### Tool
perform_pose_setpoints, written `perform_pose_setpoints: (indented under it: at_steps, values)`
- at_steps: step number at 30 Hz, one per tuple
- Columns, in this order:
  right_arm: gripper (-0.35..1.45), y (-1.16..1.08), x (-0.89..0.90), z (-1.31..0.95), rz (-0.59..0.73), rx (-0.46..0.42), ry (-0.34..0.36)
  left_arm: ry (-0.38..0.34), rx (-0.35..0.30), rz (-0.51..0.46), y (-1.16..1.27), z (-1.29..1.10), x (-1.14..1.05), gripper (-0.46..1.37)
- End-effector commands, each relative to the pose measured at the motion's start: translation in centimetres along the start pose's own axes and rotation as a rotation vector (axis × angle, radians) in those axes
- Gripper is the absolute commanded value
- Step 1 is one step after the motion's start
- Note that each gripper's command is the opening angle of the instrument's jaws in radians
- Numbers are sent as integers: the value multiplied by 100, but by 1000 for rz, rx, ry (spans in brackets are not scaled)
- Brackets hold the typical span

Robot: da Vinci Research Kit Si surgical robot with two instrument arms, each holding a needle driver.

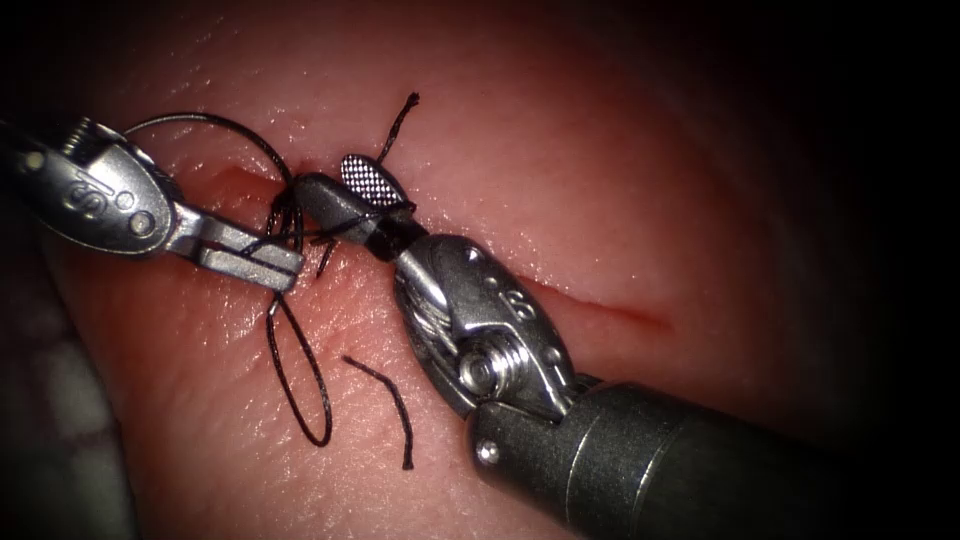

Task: Wound Closure
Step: Grab the short tail with the right gripper

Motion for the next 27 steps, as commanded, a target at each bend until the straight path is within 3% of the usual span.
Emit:
perform_pose_setpoints:
  at_steps: [1,4,11,27]
  values:
    - [55,0,0,0,2,-2,2,0,-6,0,0,1,0,-35]
    - [75,4,2,1,17,-5,-6,1,-1,-1,-2,4,0,-35]
    - [89,15,3,7,23,-22,-21,5,-2,-1,-5,2,-5,-35]
    - [91,35,5,11,72,-47,-38,27,24,2,-19,11,-19,-35]
